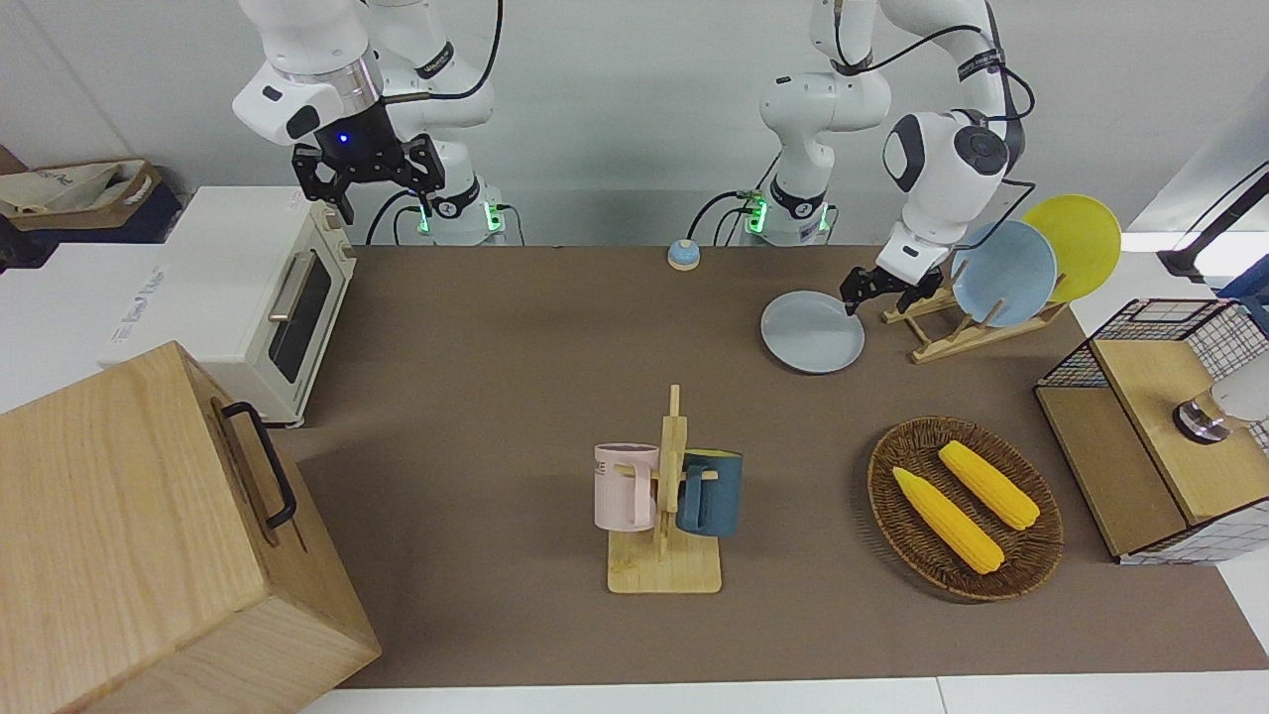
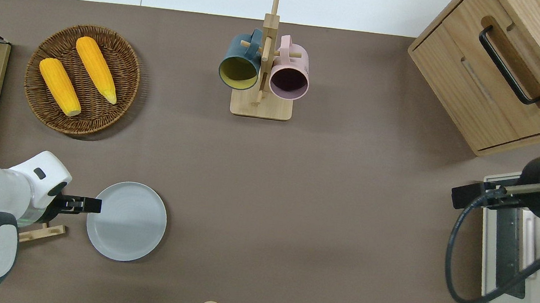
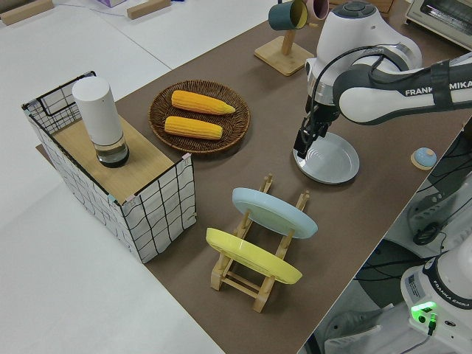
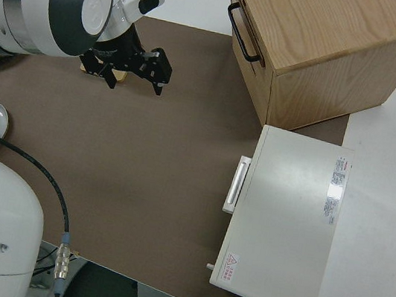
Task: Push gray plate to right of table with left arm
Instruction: 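Move the left gripper down to the near edge of the gray plate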
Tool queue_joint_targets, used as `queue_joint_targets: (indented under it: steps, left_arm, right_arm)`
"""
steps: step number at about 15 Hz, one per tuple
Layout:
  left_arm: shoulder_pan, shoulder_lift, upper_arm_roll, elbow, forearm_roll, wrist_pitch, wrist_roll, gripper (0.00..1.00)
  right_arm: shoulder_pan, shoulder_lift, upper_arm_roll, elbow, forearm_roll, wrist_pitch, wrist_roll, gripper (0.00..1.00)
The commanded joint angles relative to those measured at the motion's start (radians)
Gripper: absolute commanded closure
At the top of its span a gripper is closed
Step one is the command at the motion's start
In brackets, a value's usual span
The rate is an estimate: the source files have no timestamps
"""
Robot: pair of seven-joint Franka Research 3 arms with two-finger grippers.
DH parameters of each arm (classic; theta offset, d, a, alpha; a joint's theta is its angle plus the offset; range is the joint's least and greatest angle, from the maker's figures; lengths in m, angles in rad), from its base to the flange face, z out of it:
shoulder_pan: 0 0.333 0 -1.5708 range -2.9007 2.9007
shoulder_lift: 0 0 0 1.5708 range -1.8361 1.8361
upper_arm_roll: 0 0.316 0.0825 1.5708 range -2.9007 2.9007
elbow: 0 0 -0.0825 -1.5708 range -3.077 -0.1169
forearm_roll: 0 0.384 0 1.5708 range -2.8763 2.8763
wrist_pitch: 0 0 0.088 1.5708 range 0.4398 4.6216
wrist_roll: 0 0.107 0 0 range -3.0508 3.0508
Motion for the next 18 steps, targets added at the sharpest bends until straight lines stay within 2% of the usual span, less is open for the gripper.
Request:
queue_joint_targets:
  steps: [1,4,12,18]
  left_arm:
    - [-0.009,-0.038,0.003,-0.085,0.005,0.074,0.003,0.0]
    - [-0.009,-0.039,0.003,-0.135,0.005,0.144,0.003,0.0]
    - [-0.01,-0.017,0.0,-0.183,0.005,0.226,0.003,0.0]
    - [-0.018,0.034,-0.007,-0.206,0.005,0.299,0.003,0.0]
  right_arm:
    - [-0.02,-0.003,0.015,0.008,0.01,-0.014,0.002,0.017]
    - [-0.02,-0.003,0.013,0.008,0.01,-0.014,0.001,0.017]
    - [-0.02,-0.003,0.013,0.008,0.01,-0.014,0.001,0.017]
    - [-0.02,-0.003,0.015,0.008,0.01,-0.014,0.002,0.017]
